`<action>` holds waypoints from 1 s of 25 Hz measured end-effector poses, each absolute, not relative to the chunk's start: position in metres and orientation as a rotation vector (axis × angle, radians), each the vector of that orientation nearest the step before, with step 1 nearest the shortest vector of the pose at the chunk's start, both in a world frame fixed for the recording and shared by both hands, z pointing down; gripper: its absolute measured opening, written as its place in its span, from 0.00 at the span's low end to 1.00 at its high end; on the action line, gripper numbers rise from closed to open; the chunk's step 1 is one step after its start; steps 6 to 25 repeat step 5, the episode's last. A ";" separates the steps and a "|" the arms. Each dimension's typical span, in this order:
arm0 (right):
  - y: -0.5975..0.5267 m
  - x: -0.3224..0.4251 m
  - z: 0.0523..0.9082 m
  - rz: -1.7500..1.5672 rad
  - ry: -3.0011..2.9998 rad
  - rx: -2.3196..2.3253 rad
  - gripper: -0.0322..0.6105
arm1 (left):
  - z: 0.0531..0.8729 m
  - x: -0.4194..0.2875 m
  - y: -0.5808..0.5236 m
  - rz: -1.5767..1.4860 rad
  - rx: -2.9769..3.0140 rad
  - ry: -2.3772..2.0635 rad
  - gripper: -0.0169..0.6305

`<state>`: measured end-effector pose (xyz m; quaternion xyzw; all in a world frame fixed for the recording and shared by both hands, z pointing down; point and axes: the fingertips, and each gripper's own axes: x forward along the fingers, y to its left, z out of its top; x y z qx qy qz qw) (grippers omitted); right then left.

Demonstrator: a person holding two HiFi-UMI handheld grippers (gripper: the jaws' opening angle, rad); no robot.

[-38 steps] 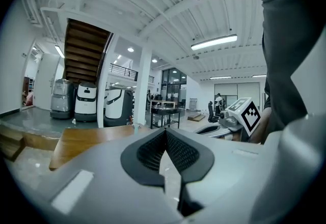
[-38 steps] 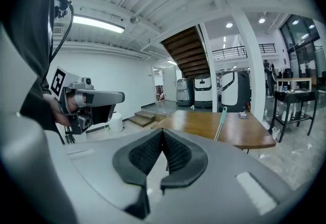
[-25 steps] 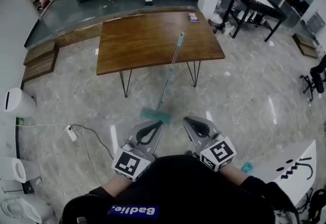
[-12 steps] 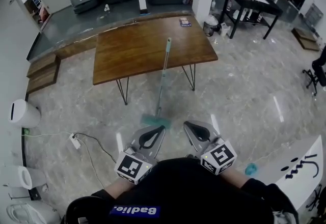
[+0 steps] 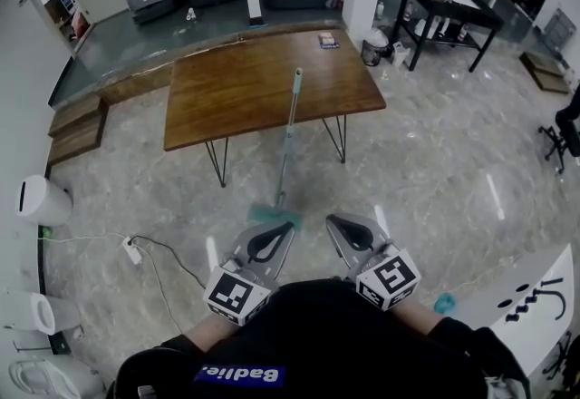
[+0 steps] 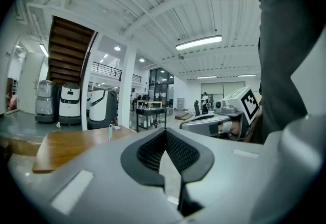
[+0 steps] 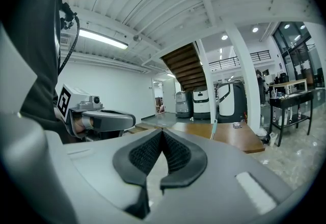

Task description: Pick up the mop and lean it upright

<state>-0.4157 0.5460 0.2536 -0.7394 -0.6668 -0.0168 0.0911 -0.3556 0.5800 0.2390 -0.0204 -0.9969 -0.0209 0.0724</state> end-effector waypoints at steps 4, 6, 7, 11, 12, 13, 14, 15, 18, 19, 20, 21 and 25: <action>0.544 -0.414 0.253 -0.061 -1.982 -2.200 0.05 | 0.236 -0.356 0.575 -0.043 -0.044 -3.018 0.06; 0.543 -0.413 0.254 -0.063 -1.982 -2.202 0.05 | 0.235 -0.355 0.574 -0.036 -0.043 -3.022 0.06; 0.543 -0.413 0.254 -0.063 -1.982 -2.202 0.05 | 0.235 -0.355 0.574 -0.036 -0.043 -3.022 0.06; 0.543 -0.413 0.254 -0.063 -1.982 -2.202 0.05 | 0.235 -0.355 0.574 -0.036 -0.043 -3.022 0.06; 0.543 -0.413 0.254 -0.063 -1.982 -2.202 0.05 | 0.235 -0.355 0.574 -0.036 -0.043 -3.022 0.06; 0.543 -0.413 0.254 -0.063 -1.982 -2.202 0.05 | 0.235 -0.355 0.574 -0.036 -0.043 -3.022 0.06; 0.543 -0.413 0.254 -0.063 -1.982 -2.202 0.05 | 0.235 -0.355 0.574 -0.036 -0.043 -3.022 0.06; 0.543 -0.413 0.254 -0.063 -1.982 -2.202 0.05 | 0.235 -0.355 0.574 -0.036 -0.043 -3.022 0.06; 0.543 -0.413 0.254 -0.063 -1.982 -2.202 0.05 | 0.235 -0.355 0.574 -0.036 -0.043 -3.022 0.06; 0.543 -0.413 0.254 -0.063 -1.982 -2.202 0.05 | 0.235 -0.355 0.574 -0.036 -0.043 -3.022 0.06; 0.543 -0.413 0.254 -0.063 -1.982 -2.202 0.05 | 0.235 -0.355 0.574 -0.036 -0.043 -3.022 0.06; 0.543 -0.413 0.254 -0.063 -1.982 -2.202 0.05 | 0.235 -0.355 0.574 -0.036 -0.043 -3.022 0.06; 0.543 -0.413 0.254 -0.063 -1.982 -2.202 0.05 | 0.235 -0.355 0.574 -0.036 -0.043 -3.022 0.06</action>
